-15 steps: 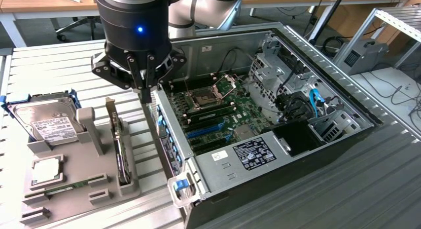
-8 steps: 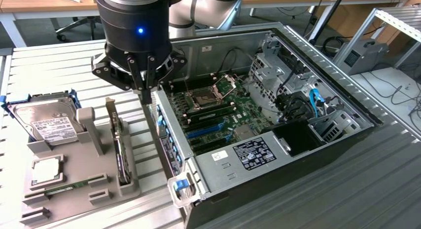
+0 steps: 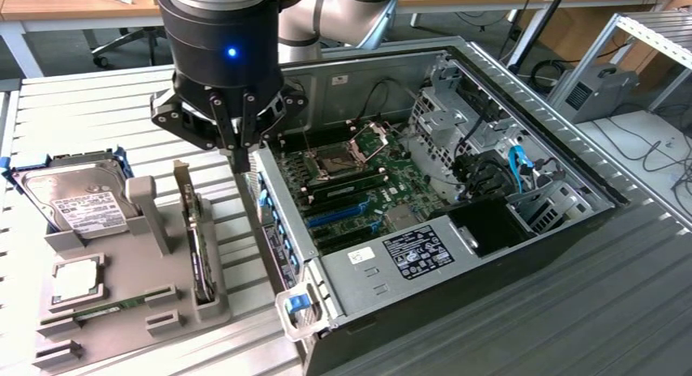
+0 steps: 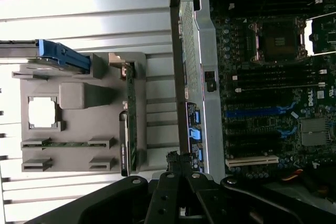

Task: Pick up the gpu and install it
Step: 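Reach for the gpu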

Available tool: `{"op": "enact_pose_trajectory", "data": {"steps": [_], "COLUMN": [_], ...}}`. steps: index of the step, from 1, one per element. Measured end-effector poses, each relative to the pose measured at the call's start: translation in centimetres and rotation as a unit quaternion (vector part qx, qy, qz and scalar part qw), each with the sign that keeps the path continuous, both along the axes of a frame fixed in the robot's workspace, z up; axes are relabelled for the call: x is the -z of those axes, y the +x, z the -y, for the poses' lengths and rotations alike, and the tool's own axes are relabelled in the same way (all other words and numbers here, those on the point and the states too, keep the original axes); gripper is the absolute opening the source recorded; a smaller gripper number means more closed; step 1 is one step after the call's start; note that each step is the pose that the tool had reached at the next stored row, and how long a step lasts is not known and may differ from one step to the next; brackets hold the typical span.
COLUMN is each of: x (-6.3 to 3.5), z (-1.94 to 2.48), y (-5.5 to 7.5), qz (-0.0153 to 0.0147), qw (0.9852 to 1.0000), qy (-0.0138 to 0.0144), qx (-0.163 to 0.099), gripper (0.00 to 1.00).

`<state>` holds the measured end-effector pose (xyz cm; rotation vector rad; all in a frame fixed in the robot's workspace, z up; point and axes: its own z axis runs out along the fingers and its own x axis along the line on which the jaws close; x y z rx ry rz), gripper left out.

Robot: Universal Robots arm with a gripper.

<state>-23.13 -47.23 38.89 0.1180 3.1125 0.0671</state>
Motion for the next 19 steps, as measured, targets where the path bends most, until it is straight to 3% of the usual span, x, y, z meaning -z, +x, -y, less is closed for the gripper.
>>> {"op": "enact_pose_trajectory", "data": {"steps": [19], "x": [0.07], "z": [0.45], "y": [0.0], "qz": [0.0], "qw": [1.0], "qy": [0.0], "qx": [0.0], "gripper": [0.11]}}
